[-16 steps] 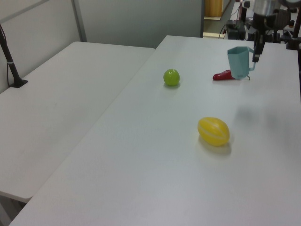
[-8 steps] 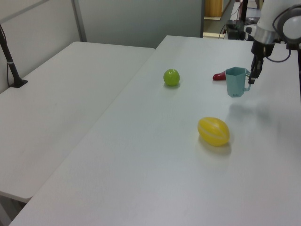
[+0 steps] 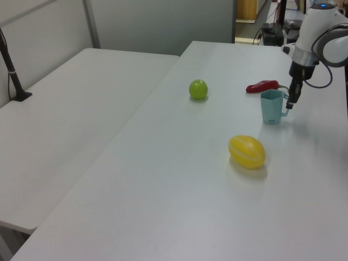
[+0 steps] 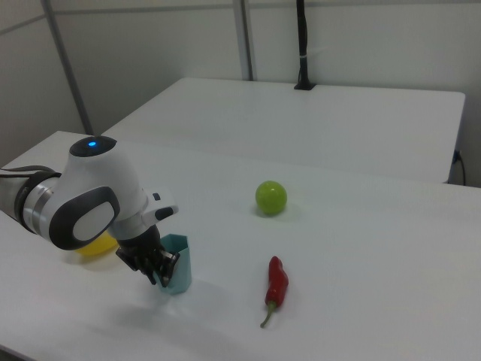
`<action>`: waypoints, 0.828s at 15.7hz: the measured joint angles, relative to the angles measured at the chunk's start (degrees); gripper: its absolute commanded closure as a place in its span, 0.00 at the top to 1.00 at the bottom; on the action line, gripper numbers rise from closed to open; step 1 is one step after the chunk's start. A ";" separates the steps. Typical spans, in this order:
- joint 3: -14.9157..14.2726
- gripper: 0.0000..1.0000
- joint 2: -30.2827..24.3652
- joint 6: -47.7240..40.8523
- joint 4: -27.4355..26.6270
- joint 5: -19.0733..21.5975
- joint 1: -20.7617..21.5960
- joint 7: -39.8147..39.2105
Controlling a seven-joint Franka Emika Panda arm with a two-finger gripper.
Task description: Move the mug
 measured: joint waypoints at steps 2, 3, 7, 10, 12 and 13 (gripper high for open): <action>0.00 0.06 0.23 0.52 0.04 0.00 -0.21 -0.01; 0.00 0.12 0.23 0.52 0.04 0.00 -0.22 -0.01; 0.00 0.59 0.25 0.52 0.04 0.00 -0.22 -0.01; 0.00 0.97 1.05 0.49 -0.11 0.00 -0.26 0.00; 0.00 1.00 1.63 0.40 -0.11 0.00 -0.27 0.00; 0.00 1.00 1.78 0.25 -0.11 0.00 -0.27 0.02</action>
